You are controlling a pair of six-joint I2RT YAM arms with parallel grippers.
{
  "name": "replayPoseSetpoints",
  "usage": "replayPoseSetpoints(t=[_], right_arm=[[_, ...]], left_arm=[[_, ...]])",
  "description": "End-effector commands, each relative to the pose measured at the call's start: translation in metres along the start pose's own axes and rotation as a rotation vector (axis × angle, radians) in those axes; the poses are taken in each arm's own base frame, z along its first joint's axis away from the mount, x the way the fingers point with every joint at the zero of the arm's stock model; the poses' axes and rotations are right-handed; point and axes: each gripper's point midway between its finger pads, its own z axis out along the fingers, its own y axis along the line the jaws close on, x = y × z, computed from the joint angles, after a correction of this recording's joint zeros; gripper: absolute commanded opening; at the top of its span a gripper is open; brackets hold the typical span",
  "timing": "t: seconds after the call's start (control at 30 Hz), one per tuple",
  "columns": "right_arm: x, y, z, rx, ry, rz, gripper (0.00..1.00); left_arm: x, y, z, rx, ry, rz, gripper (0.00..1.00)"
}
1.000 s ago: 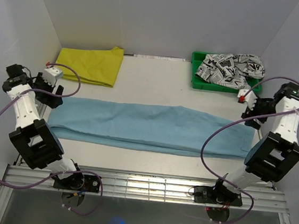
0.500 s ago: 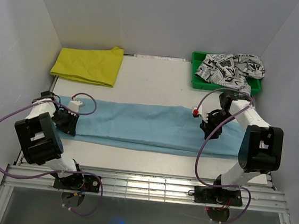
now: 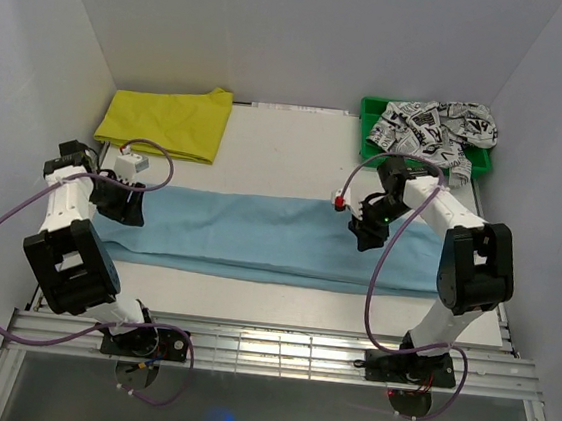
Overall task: Fold and stack the trousers
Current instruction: Fold the trousers
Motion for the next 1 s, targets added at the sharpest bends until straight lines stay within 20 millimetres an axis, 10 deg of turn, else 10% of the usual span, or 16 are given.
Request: replayPoseSetpoints(t=[0.0, 0.37, 0.57, 0.97], right_arm=[[-0.03, 0.015, 0.003, -0.059, -0.086, -0.001, 0.44], [-0.022, 0.049, 0.041, -0.091, 0.003, -0.054, 0.53], [-0.02, 0.049, 0.051, -0.087, 0.008, -0.036, 0.48], [-0.028, 0.063, 0.05, -0.13, -0.02, -0.065, 0.26]], left_arm=[[-0.029, -0.018, -0.007, 0.077, -0.125, -0.037, 0.65], [-0.042, -0.109, 0.028, 0.212, -0.16, 0.23, 0.69], [-0.038, -0.169, 0.057, 0.316, -0.136, 0.361, 0.66], [-0.033, -0.225, 0.103, 0.362, -0.066, 0.532, 0.61]])
